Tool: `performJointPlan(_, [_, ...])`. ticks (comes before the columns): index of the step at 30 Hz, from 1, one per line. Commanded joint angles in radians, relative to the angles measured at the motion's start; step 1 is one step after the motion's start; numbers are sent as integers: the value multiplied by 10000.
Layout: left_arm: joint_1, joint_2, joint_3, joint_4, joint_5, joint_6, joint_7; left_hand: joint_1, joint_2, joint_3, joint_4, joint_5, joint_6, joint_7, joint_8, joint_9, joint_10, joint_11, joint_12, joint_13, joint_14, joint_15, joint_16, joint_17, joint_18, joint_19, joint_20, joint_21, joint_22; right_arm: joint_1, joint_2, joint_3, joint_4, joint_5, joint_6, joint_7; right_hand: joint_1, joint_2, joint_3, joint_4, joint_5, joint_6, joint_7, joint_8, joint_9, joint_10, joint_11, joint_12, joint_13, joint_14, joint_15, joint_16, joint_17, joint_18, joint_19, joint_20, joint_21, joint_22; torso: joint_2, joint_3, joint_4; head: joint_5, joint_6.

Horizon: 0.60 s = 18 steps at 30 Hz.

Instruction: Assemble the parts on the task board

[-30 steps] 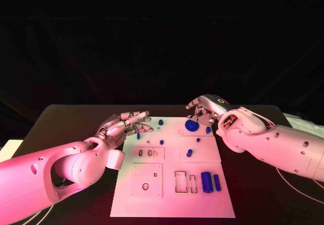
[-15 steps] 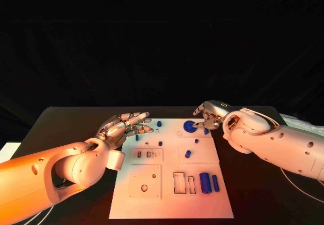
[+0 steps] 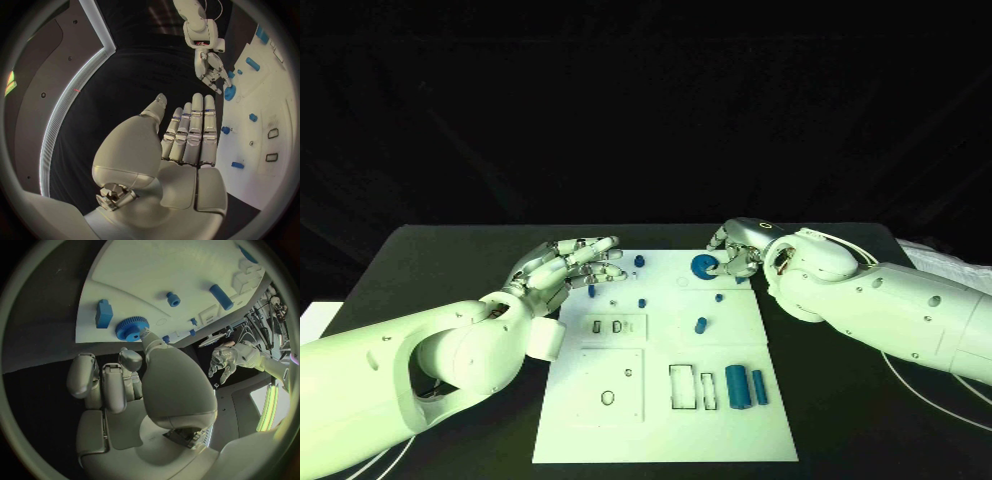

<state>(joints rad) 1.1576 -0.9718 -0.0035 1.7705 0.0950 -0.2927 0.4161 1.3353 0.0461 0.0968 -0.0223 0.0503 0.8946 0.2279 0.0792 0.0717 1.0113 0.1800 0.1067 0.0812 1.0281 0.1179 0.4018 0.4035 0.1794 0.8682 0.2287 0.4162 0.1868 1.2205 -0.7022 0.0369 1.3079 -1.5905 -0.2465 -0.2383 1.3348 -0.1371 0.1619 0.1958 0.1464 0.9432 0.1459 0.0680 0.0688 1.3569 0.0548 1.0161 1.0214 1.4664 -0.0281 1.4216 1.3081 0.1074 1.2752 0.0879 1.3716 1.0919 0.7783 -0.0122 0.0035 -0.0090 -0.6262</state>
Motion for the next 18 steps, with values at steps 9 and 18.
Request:
performJointPlan(9, [11, 21, 8, 15, 29, 212, 49, 40, 99, 26, -57, 16, -59, 135, -57, -7, -74, 1, -17, -12, -72, 18, -53, 1, 6, -58, -11, -50, -16, -8, 221, -10, -195, -138, 340, 2, 75, 143, -6, 114, 17, 187, -19, 83, 28, -21, -14, 241, 269, 599, 93, 111, 102, -157, 8, 55, 67, 45, 5, 5, -20, 60, -64])
performJointPlan(18, [11, 30, 8, 7, 29, 212, 43, 40, 99, 26, -57, 16, -59, 135, -57, -7, -74, 1, -17, -12, -72, 18, -53, 1, 6, -58, -11, -50, -16, -8, 308, -12, -298, -128, 521, 16, 100, 294, 14, 124, 24, 468, -69, 180, 58, -1, -52, 398, 497, 609, 67, 168, 189, -165, 37, 39, 99, 110, 6, 13, -9, 34, -104])
